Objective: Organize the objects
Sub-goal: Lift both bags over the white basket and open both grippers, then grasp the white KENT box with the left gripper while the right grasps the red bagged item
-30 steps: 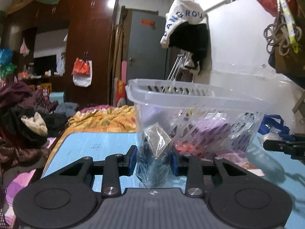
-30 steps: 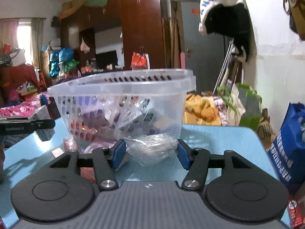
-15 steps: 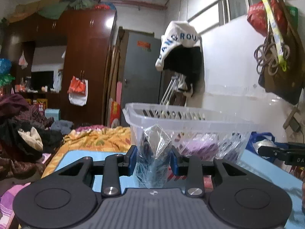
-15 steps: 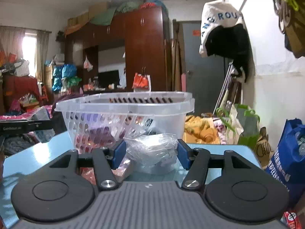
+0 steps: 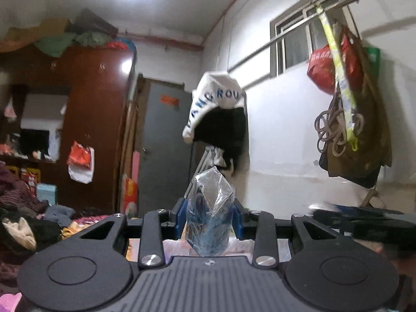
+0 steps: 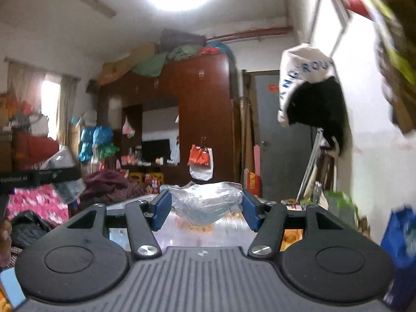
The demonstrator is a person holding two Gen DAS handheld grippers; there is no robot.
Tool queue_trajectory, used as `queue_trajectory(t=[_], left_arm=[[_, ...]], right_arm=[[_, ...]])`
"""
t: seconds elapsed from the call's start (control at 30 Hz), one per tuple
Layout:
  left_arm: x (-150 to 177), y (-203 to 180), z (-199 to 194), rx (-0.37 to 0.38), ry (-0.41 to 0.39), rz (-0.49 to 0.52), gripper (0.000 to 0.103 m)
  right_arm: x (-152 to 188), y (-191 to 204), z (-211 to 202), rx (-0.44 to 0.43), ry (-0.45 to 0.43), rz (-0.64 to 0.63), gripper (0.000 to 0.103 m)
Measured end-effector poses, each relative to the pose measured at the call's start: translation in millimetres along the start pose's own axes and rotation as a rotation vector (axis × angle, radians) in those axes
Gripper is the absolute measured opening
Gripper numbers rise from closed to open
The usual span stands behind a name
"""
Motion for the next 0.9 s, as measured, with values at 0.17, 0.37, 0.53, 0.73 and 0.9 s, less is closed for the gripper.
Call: queue_trajectory(t=[0.17, 0.37, 0.53, 0.73, 0.9], left_arm=[[-4.5, 19.3, 82.0, -0.039, 0.159, -0.071, 0.041], [15.4, 37.1, 114.8, -0.071, 0.236, -0.134, 0.072], [28.6, 2.7, 46.0, 0.018, 0.164, -0.121, 0.091], [94.1, -43.7, 20.1, -0.002, 0.264, -0.016, 0.095], [121.8, -49.0, 40.8, 0.024, 0.365, -0.046, 0.085]], right_arm=[[-20.9, 25.1, 84.7, 0.002, 0.148, -0.082, 0.061], [-4.2, 29.5, 124.5, 0.042, 0.242, -0.122, 0.095], [-0.8, 11.8, 67.0, -0.003, 0.137, -0.044, 0.103], [43.2, 1.7, 13.0, 0.017, 0.2, -0.026, 0.103], [70.2, -8.7, 9.9, 0.075, 0.277, 0.021, 0.103]])
Point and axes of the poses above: each gripper's, at about its wrist camera, not at the fingertips, and z roughly the way its jaws point, y to its left, x to its underside, the point moved 1 cm from there along z, roughly the way its jaws point, and after that the axes turned 12 degrees about x, right-handed, at the moved point
